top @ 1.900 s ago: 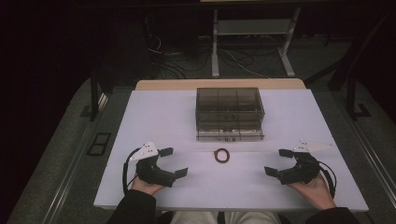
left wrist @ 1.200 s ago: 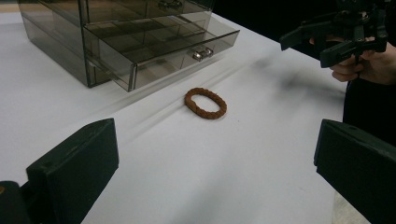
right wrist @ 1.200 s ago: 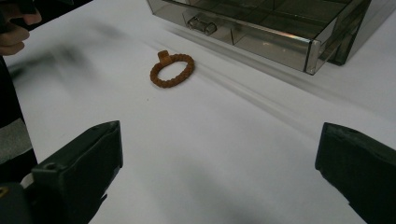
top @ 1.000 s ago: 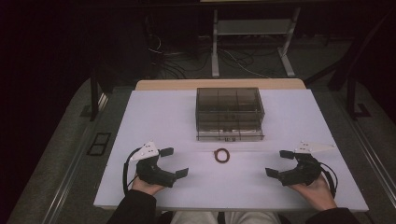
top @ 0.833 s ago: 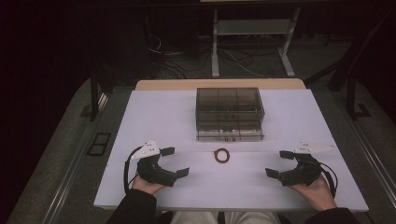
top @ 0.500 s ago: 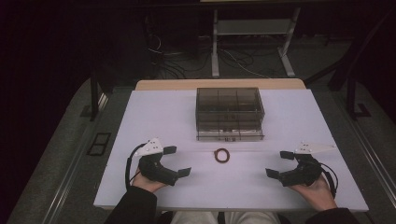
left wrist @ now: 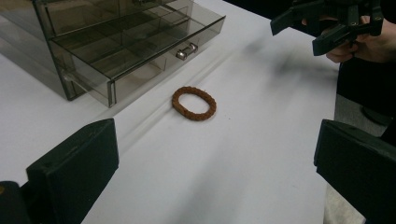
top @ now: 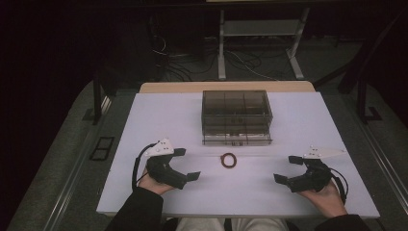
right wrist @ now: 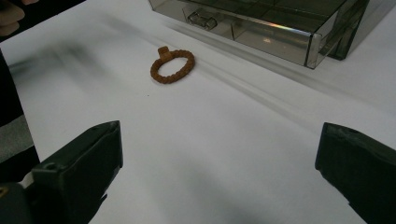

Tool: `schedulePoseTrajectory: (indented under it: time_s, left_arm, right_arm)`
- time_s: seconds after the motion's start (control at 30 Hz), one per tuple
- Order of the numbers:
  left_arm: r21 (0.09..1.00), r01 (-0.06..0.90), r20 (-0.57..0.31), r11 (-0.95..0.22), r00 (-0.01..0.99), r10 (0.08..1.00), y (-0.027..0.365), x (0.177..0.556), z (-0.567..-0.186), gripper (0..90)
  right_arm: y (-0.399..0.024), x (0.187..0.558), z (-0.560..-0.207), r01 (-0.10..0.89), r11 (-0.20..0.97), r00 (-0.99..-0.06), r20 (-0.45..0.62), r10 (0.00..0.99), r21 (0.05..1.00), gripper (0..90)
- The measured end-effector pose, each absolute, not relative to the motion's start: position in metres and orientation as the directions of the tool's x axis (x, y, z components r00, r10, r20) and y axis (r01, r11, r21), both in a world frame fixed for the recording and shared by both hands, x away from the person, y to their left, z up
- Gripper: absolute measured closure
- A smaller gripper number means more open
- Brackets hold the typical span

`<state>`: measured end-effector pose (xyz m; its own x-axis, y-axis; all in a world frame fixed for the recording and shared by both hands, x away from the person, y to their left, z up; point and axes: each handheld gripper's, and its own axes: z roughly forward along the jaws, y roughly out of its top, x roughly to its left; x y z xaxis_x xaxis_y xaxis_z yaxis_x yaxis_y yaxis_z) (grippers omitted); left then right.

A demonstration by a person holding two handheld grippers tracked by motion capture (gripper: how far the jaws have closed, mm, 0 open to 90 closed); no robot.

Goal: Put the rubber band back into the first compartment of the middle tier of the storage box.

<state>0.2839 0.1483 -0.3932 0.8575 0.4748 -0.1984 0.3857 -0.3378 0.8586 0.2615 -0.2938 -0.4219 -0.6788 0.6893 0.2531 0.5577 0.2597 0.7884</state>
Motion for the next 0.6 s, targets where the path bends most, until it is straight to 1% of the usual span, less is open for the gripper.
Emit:
schedulePoseTrajectory:
  time_s: [0.6]
  left_arm:
    - [0.840,0.373,-0.185,-0.393,0.880,0.438,0.129,0.296,-0.383,0.0]
  right_arm:
    - [-0.294,0.262,-0.422,0.558,0.263,-0.678,0.249,0.692,0.787,0.2]
